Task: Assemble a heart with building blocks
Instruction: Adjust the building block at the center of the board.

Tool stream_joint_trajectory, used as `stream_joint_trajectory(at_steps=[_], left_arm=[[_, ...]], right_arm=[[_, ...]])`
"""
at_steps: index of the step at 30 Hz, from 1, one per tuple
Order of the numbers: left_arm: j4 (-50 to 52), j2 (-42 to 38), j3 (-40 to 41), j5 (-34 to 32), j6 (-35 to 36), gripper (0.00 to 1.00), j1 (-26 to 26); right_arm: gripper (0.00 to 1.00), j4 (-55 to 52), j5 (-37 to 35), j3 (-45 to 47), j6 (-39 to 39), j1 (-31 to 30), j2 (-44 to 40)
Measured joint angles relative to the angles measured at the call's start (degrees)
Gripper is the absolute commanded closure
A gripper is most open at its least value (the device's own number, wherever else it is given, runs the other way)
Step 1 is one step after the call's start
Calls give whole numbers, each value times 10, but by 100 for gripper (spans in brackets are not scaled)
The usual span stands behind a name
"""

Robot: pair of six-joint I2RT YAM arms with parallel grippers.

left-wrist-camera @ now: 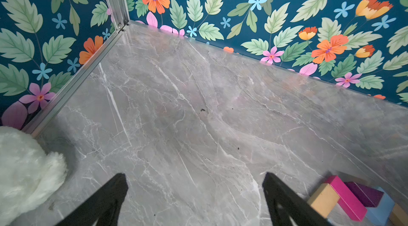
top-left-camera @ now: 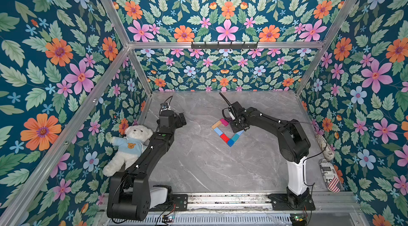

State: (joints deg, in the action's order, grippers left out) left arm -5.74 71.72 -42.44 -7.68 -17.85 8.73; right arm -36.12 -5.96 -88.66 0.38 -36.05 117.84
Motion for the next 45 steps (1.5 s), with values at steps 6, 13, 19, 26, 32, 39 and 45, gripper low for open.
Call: stream_joint_trajectory(at_steps=[6, 13, 19, 26, 32, 39, 45], left_arm=[[0, 0, 1, 0, 0, 0, 0], [0, -4, 2, -3, 0, 0, 0], [0, -4, 3, -3, 0, 0, 0], [0, -4, 3, -4, 0, 0, 0], [0, -4, 3, -4, 0, 0, 0], [0, -4, 5, -8, 0, 0, 0], [0, -4, 7, -12, 0, 0, 0]], right_arm=[[100, -1, 2, 2, -1, 3, 7], [100, -1, 12, 3, -2, 5, 14], [100, -1, 15, 3, -4, 5, 15], [100, -1, 15, 3, -5, 5, 16], [100, -1, 15, 8, -6, 5, 16], [100, -1, 15, 9, -6, 5, 16], [100, 6, 14, 6, -5, 5, 13]])
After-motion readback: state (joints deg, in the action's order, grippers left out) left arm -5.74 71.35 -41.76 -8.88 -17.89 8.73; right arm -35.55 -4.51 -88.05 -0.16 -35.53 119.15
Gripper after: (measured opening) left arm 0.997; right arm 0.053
